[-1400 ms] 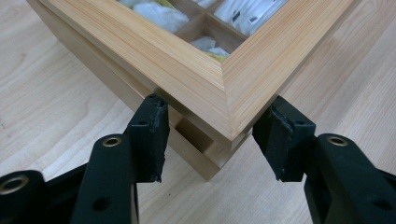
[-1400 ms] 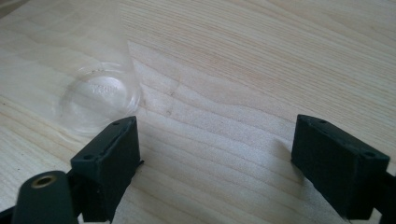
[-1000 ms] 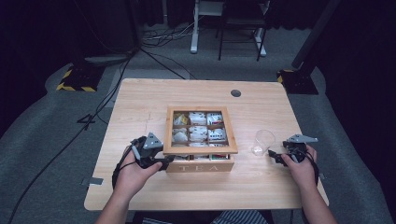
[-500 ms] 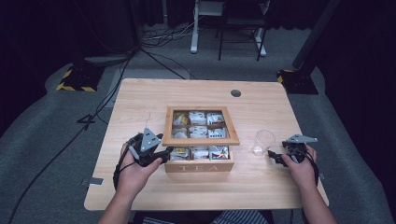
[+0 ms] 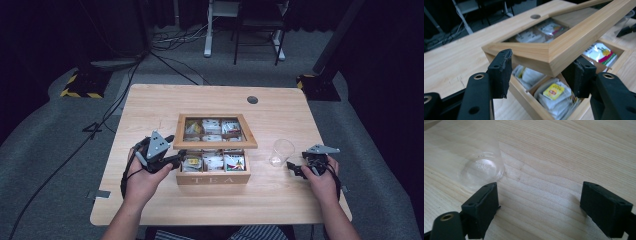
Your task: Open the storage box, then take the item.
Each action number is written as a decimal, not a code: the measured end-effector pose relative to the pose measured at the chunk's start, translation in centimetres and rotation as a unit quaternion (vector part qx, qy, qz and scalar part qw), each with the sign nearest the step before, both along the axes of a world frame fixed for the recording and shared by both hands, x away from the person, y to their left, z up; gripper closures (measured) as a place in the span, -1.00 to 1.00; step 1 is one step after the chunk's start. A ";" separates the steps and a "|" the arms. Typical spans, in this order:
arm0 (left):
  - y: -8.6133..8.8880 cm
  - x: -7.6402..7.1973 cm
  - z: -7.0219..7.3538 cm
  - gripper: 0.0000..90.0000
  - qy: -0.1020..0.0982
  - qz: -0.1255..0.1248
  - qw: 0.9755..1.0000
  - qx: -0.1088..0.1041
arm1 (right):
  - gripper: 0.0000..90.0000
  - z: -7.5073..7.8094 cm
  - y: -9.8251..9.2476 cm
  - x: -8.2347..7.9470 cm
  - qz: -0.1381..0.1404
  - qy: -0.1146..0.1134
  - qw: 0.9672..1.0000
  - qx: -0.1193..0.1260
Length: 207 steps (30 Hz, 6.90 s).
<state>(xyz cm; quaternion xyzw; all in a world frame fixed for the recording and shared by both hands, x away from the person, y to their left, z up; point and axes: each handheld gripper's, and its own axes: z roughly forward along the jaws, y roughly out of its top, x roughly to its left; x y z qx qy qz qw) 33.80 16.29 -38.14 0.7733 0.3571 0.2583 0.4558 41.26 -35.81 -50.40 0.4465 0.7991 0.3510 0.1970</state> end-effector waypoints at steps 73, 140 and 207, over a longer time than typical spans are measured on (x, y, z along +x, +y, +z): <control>-0.2 3.2 2.7 0.00 -0.024 0.011 1.000 -0.010 | 0.02 5.5 0.5 -4.3 -0.063 0.013 0.997 0.032; -0.4 3.3 2.8 -0.01 -0.013 0.007 1.000 0.011 | 0.08 12.3 24.2 -4.5 0.166 -0.012 0.983 0.075; -0.5 3.3 2.7 -0.06 -0.007 0.003 1.000 0.013 | 0.78 5.9 34.0 -1.7 0.259 0.047 0.965 -0.020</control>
